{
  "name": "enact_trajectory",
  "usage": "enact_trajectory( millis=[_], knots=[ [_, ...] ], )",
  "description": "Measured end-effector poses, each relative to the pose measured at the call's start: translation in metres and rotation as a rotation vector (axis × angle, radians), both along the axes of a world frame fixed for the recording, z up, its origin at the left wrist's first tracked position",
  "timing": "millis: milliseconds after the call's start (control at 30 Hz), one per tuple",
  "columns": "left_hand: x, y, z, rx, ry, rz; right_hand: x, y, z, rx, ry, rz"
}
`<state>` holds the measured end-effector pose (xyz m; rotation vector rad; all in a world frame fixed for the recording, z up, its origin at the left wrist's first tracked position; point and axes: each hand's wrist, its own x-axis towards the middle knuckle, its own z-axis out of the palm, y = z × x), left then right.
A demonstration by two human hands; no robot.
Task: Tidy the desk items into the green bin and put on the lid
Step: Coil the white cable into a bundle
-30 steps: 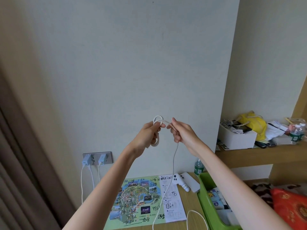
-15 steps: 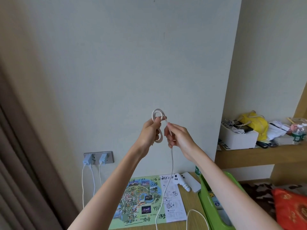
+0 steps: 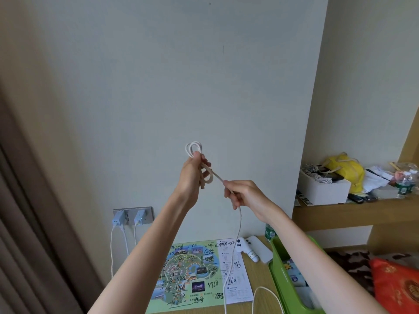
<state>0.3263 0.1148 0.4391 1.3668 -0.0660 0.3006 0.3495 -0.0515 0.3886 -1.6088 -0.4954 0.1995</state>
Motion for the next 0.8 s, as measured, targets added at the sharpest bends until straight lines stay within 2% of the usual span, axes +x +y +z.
enact_trajectory(
  millis=[67, 133, 267, 367, 567, 800],
  knots=[
    [0.002, 0.008, 0.003, -0.141, -0.027, 0.022, 0.005, -0.007, -0.007, -0.028, -0.005, -0.059],
    [0.003, 0.016, 0.006, -0.153, -0.018, 0.09, 0.01, -0.013, -0.014, -0.021, 0.016, -0.126],
    [0.003, 0.028, 0.002, 0.046, 0.012, 0.224, 0.015, -0.019, -0.019, 0.052, 0.026, -0.213],
    [0.0, 0.029, -0.008, 0.221, 0.014, 0.262, 0.009, -0.016, -0.005, 0.096, -0.054, -0.195],
    [-0.006, 0.014, -0.018, 0.475, -0.002, 0.025, -0.008, 0.004, 0.04, -0.026, -0.283, -0.125],
    [-0.023, -0.01, -0.014, 0.549, 0.058, -0.254, -0.007, 0.012, 0.061, -0.077, -0.405, -0.191]
  ],
)
